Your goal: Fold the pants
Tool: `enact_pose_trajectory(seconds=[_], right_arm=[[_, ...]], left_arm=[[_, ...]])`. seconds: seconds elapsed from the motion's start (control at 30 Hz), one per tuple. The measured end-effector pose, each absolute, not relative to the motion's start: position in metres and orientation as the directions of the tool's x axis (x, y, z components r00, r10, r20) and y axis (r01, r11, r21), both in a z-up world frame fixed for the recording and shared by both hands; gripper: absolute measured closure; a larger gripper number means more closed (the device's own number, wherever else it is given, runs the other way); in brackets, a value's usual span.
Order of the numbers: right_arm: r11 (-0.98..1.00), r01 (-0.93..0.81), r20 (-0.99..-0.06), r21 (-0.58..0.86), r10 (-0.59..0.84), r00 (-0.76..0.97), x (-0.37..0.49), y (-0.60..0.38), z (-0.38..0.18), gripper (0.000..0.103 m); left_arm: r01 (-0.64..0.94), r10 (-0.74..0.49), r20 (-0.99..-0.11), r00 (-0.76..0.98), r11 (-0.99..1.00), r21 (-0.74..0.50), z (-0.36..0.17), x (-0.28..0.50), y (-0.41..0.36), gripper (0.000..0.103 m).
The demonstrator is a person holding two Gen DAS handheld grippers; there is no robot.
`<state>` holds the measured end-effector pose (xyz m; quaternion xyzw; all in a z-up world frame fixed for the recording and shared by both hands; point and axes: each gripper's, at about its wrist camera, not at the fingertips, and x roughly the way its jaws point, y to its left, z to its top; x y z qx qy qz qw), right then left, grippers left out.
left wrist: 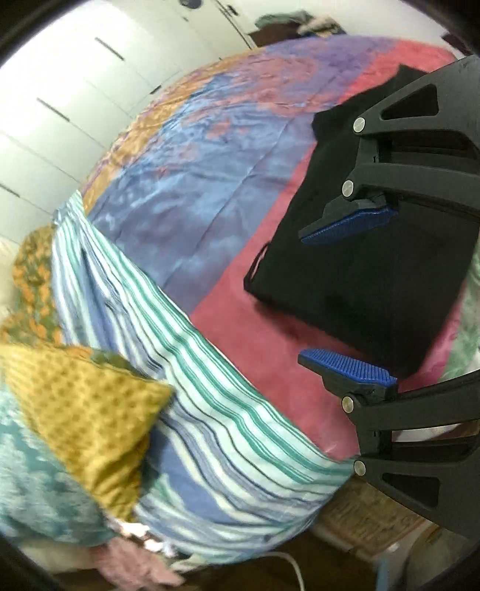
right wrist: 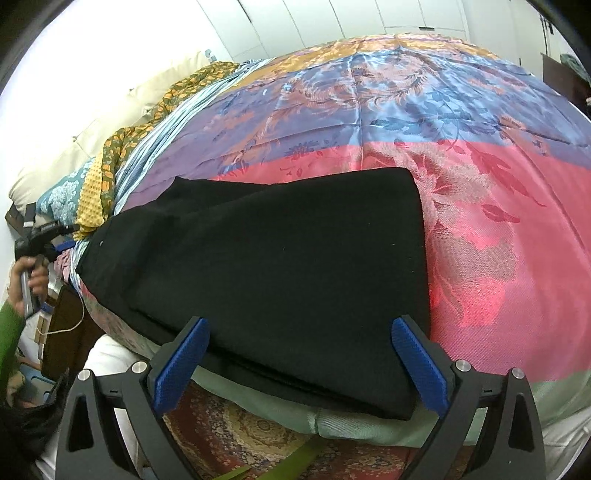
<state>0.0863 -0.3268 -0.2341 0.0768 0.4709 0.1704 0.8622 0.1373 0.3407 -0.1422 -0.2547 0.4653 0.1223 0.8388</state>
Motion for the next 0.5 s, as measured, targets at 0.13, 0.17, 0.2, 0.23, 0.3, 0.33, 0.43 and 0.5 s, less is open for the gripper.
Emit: enact_pose_trajectory(seconds=[0.13,0.17,0.2,0.23,0.3,0.33,0.43,0.5], right_arm=[[0.932,-0.227,-0.788,0.283,0.361,0.499,0.087,-0.325,-0.235,0.003],[0.933,-0.232,-0.790,0.274,0.356,0.499,0.086,-0.324,-0.235,0.003],[0.934,-0.232,-0.791,0.271,0.354,0.499,0.086,-0.325,-0.235,0.003],[0.935,-0.234,-0.792,0.269,0.352,0.499,0.086,-0.324,-0.235,0.003],[0.934,-0.234,-0.792,0.270,0.354,0.498,0.087,-0.325,-0.235,0.003],[0.934,-0.234,-0.792,0.270,0.354,0.497,0.087,-0.325,-0.236,0.002],[0.934,-0.239,-0.795,0.265,0.351,0.495,0.088,-0.324,-0.237,0.001],[0.936,-0.242,-0.798,0.254,0.344,0.495,0.088,-0.322,-0.238,0.000]], left_arm=[[-0.455,-0.078,-0.872,0.484,0.829,-0.326,-0.173,0.144,0.348,0.044],[-0.447,-0.099,-0.876,0.471,0.830,-0.334,-0.181,0.144,0.346,0.045],[-0.434,-0.119,-0.875,0.469,0.832,-0.345,-0.185,0.143,0.343,0.045],[-0.416,-0.145,-0.872,0.467,0.835,-0.361,-0.188,0.142,0.339,0.049],[-0.365,-0.207,-0.859,0.469,0.840,-0.401,-0.191,0.140,0.332,0.055],[-0.341,-0.223,-0.856,0.467,0.847,-0.407,-0.191,0.139,0.330,0.056],[-0.303,-0.229,-0.865,0.446,0.871,-0.386,-0.188,0.142,0.330,0.058],[-0.319,-0.222,-0.873,0.433,0.868,-0.379,-0.191,0.148,0.334,0.048]])
